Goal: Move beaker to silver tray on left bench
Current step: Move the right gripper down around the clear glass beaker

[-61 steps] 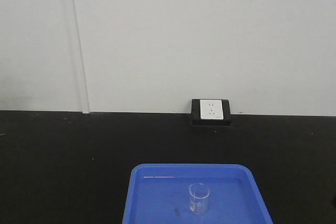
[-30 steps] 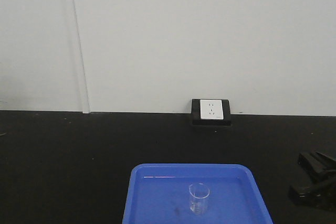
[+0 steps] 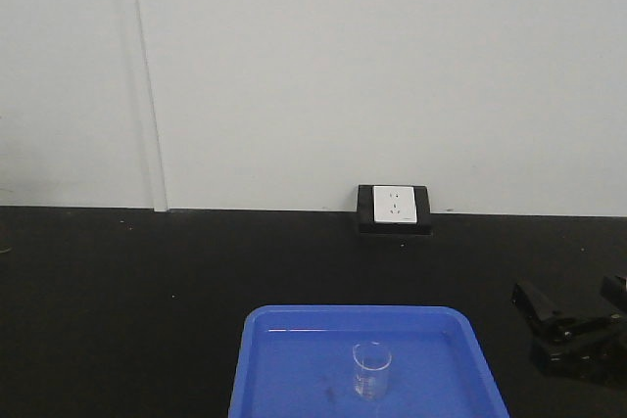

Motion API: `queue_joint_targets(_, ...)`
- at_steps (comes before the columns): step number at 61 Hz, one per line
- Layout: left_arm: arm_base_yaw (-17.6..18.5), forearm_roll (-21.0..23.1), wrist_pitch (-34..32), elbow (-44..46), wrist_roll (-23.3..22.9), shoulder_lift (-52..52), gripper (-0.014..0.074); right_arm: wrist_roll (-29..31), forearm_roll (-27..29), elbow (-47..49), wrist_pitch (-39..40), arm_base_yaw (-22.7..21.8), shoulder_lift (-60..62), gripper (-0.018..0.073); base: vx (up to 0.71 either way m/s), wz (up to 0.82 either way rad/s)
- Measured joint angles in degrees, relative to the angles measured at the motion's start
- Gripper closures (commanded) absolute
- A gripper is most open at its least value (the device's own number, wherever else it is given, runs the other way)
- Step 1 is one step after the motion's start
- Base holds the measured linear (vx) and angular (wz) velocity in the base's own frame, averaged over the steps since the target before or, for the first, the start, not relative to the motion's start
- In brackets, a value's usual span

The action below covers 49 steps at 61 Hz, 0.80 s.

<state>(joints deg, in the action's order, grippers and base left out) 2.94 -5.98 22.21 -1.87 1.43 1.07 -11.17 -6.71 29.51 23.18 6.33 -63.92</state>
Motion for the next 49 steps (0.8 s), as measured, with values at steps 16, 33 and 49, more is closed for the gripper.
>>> queue_joint_targets(16, 0.0, 0.0, 0.0, 0.0, 0.0, 0.0, 0.0595, -2.4, -7.9, 0.2, 6.9, 0.2, -10.8, -0.0128, 0.0, 0.0)
queue_joint_targets(33, 0.0, 0.0, 0.0, 0.0, 0.0, 0.0, 0.0595, -5.7, -18.5, 0.6, 20.0, 5.9, -32.9, -0.0119, 0.0, 0.0)
queue_joint_targets(49, 0.0, 0.0, 0.0, 0.0, 0.0, 0.0, 0.0595, -7.0, -18.8, 7.4, 28.9, 6.3, -50.1, -0.0109, 0.0, 0.0)
